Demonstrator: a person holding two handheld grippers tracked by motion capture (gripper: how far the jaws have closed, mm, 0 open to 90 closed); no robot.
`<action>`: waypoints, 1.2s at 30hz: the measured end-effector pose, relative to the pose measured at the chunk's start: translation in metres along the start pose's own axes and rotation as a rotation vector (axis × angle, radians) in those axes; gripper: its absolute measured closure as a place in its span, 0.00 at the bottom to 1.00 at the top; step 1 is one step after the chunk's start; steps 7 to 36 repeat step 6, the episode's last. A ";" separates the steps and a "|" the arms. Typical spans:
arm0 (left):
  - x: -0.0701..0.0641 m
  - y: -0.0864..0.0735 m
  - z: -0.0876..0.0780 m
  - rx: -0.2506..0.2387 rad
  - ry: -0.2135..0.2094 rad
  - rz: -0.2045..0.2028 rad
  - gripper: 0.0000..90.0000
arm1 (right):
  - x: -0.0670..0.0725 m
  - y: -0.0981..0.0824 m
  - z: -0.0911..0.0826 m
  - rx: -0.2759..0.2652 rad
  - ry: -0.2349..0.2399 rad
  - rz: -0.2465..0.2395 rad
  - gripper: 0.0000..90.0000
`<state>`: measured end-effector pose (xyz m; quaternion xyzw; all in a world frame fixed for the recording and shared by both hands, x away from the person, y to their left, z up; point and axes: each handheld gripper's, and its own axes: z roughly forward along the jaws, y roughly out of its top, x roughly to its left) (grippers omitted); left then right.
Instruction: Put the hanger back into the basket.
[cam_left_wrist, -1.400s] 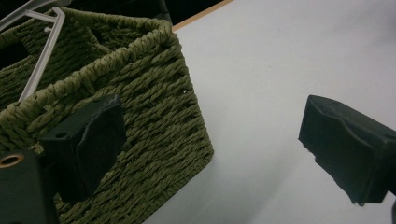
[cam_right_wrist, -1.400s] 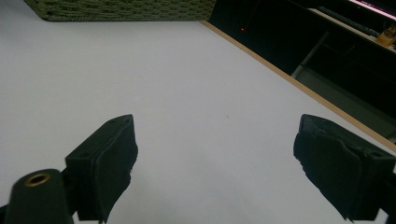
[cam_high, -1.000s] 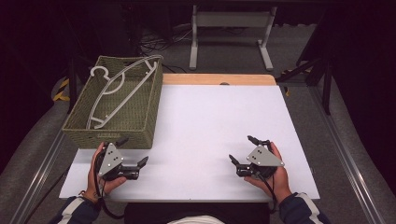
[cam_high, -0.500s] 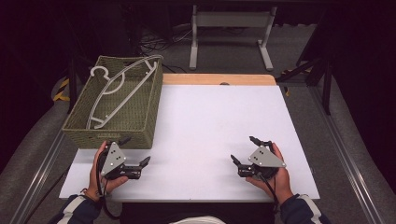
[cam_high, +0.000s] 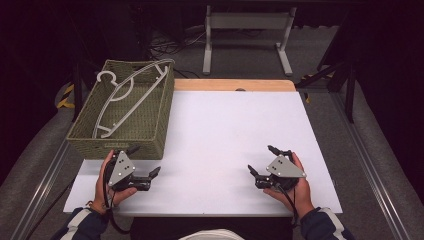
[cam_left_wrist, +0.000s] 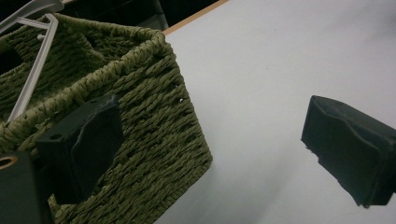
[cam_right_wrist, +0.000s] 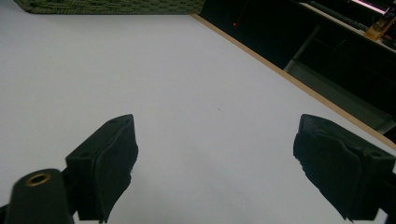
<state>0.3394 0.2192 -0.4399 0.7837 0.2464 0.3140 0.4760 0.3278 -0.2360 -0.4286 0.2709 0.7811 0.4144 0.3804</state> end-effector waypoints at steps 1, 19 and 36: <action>0.000 0.000 0.000 0.005 0.000 0.001 0.07 | 0.000 0.000 0.000 -0.001 -0.001 0.000 0.15; 0.002 -0.001 0.003 0.020 0.013 0.001 0.07 | -0.003 0.000 0.002 -0.003 0.007 0.008 0.15; 0.002 -0.001 0.003 0.020 0.013 0.001 0.07 | -0.003 0.000 0.002 -0.003 0.007 0.008 0.15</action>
